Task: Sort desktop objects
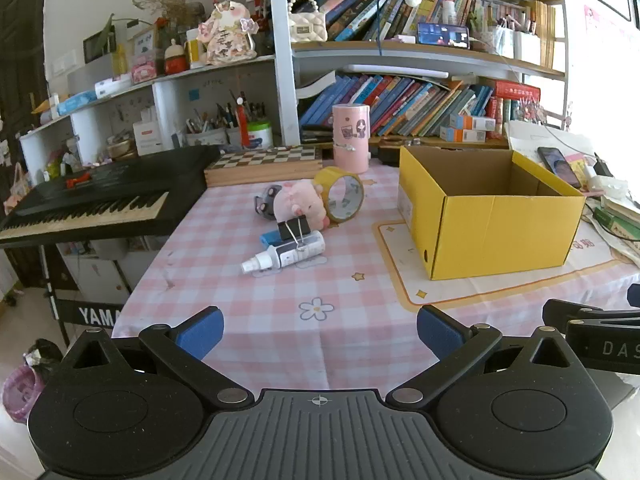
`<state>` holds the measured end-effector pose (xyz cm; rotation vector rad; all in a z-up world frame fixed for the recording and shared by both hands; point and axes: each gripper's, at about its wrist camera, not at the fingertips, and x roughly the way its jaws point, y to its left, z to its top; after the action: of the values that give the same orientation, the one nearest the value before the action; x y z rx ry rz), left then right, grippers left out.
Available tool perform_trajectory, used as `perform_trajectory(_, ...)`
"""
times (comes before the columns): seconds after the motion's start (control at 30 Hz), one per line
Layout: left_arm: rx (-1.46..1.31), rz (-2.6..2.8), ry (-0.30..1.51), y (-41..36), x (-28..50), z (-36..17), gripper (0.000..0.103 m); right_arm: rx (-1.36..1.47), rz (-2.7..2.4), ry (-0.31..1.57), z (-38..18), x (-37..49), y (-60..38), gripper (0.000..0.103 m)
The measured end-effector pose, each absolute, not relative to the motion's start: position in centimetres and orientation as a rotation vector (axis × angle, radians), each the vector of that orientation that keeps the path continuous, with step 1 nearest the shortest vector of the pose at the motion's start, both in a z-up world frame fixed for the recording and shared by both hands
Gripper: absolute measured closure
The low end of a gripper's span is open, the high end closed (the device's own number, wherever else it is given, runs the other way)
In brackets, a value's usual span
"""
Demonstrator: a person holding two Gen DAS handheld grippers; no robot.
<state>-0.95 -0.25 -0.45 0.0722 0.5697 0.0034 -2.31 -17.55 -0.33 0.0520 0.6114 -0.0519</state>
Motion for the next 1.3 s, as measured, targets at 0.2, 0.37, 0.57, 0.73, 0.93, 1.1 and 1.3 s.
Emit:
perform_trajectory(0.2, 0.075, 0.004, 0.574, -0.4, -0.8, -0.3, 0.000, 0.053, -0.051, 0.612, -0.4, -2.3, -17.6, 0.000)
perform_trajectory(0.37, 0.076, 0.003, 0.576, -0.4, -0.6, -0.2, 0.000, 0.053, -0.051, 0.612, -0.3, -2.2, -17.6, 0.000)
perform_trajectory(0.57, 0.076, 0.005, 0.579, -0.4, -0.5, -0.3, 0.000, 0.048, -0.047, 0.618, -0.9, -2.0, -17.1, 0.000)
perform_trajectory(0.73, 0.077, 0.005, 0.581, -0.3, -0.5, -0.3, 0.000, 0.047, -0.048, 0.625, -1.1, -1.8, -16.8, 0.000)
perform_trajectory(0.93, 0.078, -0.001, 0.582, 0.1, 0.0, -0.3, 0.000, 0.044, -0.045, 0.630, -1.1, -1.5, -16.7, 0.000)
perform_trajectory(1.1, 0.081, -0.003, 0.581, 0.1, 0.1, -0.3, 0.000, 0.046, -0.044, 0.634, -1.1, -1.3, -16.6, 0.000)
perform_trajectory(1.3, 0.094, -0.013, 0.581, 0.0, 0.2, -0.3, 0.000, 0.043, -0.034, 0.636, -1.1, -1.0, -16.3, 0.000)
